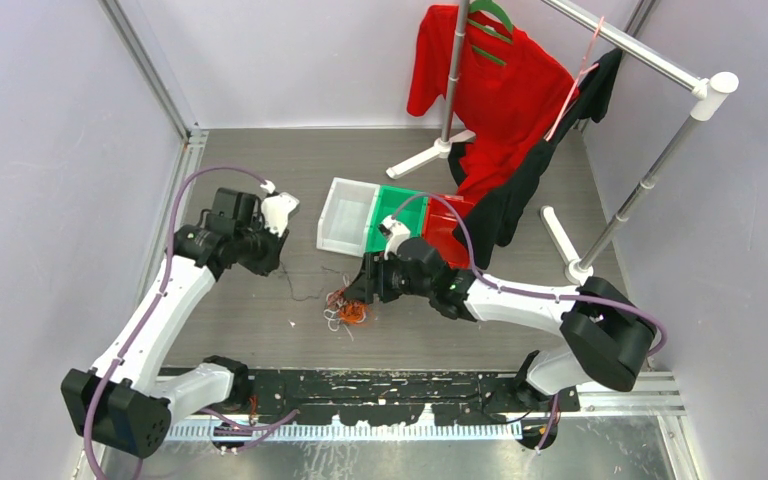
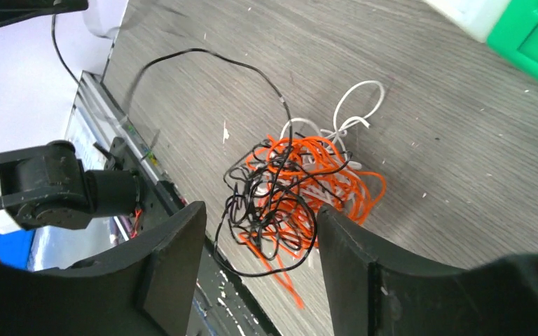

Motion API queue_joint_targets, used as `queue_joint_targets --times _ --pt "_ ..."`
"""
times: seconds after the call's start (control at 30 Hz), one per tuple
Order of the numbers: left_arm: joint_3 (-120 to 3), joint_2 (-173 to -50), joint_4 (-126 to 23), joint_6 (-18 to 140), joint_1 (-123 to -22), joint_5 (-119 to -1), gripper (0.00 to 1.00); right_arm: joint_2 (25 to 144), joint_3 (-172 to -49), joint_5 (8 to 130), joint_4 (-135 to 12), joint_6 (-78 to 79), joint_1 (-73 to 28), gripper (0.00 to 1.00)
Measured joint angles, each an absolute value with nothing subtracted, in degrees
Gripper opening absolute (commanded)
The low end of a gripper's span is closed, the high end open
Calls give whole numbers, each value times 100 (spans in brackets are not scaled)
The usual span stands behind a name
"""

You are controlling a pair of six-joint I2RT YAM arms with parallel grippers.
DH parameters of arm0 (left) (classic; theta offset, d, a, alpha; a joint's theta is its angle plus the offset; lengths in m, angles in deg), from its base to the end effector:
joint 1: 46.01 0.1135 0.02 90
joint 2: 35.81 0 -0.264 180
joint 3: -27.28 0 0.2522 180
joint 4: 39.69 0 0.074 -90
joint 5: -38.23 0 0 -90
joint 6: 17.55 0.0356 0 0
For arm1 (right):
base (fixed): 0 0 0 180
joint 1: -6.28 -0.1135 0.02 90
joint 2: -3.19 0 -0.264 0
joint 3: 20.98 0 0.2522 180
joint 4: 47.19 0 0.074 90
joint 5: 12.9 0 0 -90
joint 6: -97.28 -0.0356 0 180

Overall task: Untangle the cables
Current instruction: Untie the cable.

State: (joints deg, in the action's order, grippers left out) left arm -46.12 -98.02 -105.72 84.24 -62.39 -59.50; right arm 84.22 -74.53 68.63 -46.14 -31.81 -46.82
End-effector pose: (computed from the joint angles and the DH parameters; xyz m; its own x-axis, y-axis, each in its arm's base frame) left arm 0.1975 -0.0630 0.3067 -0.6955 0.4155 -0.5862 0.5066 0.8621 0.0100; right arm 0.1762 0.2434 0.2093 -0.7561 0.0317 -0.6537 -0.5069 0.6035 0.6155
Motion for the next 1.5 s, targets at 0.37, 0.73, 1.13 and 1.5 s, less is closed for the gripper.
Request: queue_joint_targets --times 0.37,0.73,1.13,1.5 --pt "-3910 -9804 -10290 8923 -6237 -5993 54 8422 -7731 6393 -5766 -2868 -4647 56" --pt "-4428 -10467 -10541 8800 -6325 -8122 87 8687 -8039 6118 -5849 -2879 -4647 28" --pt "-4360 -11339 -10237 8394 -6440 -9656 62 8875 -8238 5917 -5259 -3203 -4647 13" --pt "-4264 -11708 -9986 8656 -6548 -9877 0 8873 -8155 5836 -4745 -3635 -4647 10"
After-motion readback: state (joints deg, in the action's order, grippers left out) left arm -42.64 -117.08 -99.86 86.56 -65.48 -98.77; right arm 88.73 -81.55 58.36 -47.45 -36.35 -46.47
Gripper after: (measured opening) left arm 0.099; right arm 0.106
